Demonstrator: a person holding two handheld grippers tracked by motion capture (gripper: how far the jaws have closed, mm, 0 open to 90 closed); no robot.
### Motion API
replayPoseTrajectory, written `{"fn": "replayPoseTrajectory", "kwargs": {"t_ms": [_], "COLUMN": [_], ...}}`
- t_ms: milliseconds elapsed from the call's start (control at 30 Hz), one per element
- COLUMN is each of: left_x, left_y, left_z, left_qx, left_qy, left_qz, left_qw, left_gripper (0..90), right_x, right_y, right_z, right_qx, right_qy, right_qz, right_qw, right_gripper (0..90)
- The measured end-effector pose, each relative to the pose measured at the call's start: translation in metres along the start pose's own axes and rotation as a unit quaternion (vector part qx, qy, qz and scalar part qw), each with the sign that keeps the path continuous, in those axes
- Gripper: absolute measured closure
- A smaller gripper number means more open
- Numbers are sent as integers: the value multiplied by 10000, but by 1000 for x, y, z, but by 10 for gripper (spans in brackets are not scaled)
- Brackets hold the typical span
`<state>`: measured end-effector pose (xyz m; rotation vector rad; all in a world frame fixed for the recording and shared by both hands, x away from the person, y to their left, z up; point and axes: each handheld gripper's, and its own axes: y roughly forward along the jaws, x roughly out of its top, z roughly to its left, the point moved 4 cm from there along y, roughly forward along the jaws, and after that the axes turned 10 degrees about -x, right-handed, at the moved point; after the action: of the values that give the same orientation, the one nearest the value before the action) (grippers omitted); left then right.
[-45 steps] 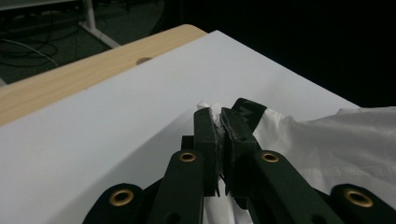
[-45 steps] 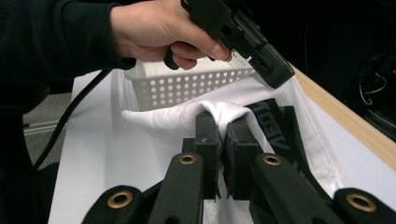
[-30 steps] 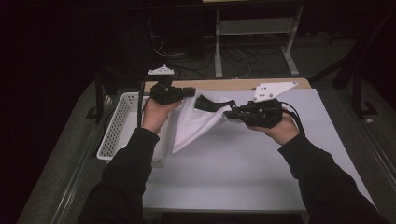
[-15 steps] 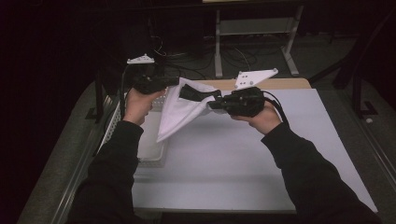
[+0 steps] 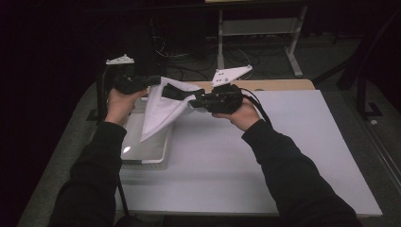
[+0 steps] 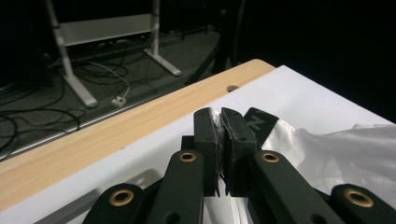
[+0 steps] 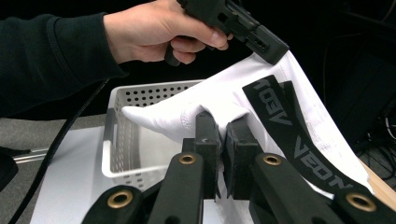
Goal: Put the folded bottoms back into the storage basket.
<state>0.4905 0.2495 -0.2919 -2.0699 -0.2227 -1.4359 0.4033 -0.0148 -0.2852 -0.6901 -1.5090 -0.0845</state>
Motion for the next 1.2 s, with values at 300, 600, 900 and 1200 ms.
{"fn": "replayPoseTrajectory", "kwargs": {"t_ms": [300, 600, 900, 1200], "left_x": [-11, -21, -39, -61], "left_y": [-29, -49, -60, -49], "left_z": [26, 47, 68, 87], "left_qx": [327, 608, 886, 1089], "left_qy": [-99, -224, -408, -600], "left_qz": [-83, -76, -21, 371], "left_qw": [9994, 9979, 9952, 9915], "left_gripper": [852, 852, 852, 852], "right_x": [13, 15, 8, -18], "right_y": [38, 74, 102, 129], "right_z": [10, 21, 36, 61], "right_qx": [209, 425, 617, 852], "right_qy": [-84, -175, -189, -270], "right_qz": [114, 296, 447, 825], "right_qw": [9997, 9985, 9969, 9926], "right_gripper": [847, 847, 847, 846]}}
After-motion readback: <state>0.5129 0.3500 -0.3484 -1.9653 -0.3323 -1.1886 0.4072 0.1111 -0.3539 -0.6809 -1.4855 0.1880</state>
